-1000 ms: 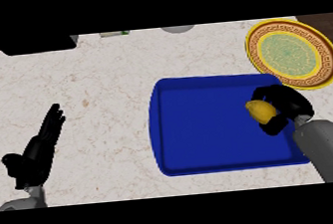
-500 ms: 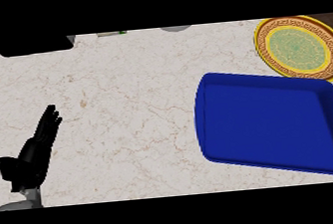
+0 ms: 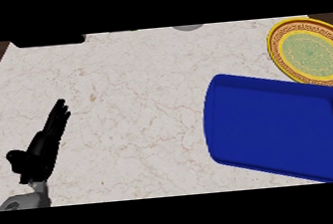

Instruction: Pick the lemon from the tray and place it in the plate

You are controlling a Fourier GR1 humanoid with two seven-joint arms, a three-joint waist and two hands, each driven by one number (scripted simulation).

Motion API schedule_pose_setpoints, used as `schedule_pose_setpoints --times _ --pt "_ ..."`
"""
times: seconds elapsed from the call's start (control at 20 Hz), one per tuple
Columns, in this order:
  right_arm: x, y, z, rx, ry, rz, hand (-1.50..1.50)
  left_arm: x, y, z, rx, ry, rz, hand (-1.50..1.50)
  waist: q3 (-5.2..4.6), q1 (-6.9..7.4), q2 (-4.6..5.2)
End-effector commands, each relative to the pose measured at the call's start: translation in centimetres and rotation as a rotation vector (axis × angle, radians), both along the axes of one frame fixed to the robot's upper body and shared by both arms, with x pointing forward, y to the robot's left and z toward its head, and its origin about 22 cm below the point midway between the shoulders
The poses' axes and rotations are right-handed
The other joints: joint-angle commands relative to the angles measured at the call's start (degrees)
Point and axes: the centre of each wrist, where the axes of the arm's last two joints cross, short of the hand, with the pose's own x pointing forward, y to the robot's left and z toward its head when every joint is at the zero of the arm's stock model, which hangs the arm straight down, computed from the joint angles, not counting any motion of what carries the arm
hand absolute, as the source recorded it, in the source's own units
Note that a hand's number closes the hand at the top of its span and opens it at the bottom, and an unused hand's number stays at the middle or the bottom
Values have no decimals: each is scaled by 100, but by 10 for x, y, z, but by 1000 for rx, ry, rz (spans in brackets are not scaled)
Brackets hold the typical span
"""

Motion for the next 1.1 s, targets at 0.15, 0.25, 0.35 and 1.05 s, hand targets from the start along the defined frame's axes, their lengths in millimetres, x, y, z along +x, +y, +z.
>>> schedule_pose_setpoints --times 0.15,0.25,0.35,1.05 --pt "22 -2 28 13 -136 31 150 -3 17 1 1 9 -22 0 -15 149 -4" --pt "39 6 34 30 -150 57 150 7 -10 -11 -16 0 -21 0 -19 120 3" --pt "38 7 22 50 -141 74 150 15 -10 12 -8 17 -13 0 -19 92 -14" --pt "133 77 25 98 -43 194 150 18 0 3 4 -11 -44 0 -20 169 28"
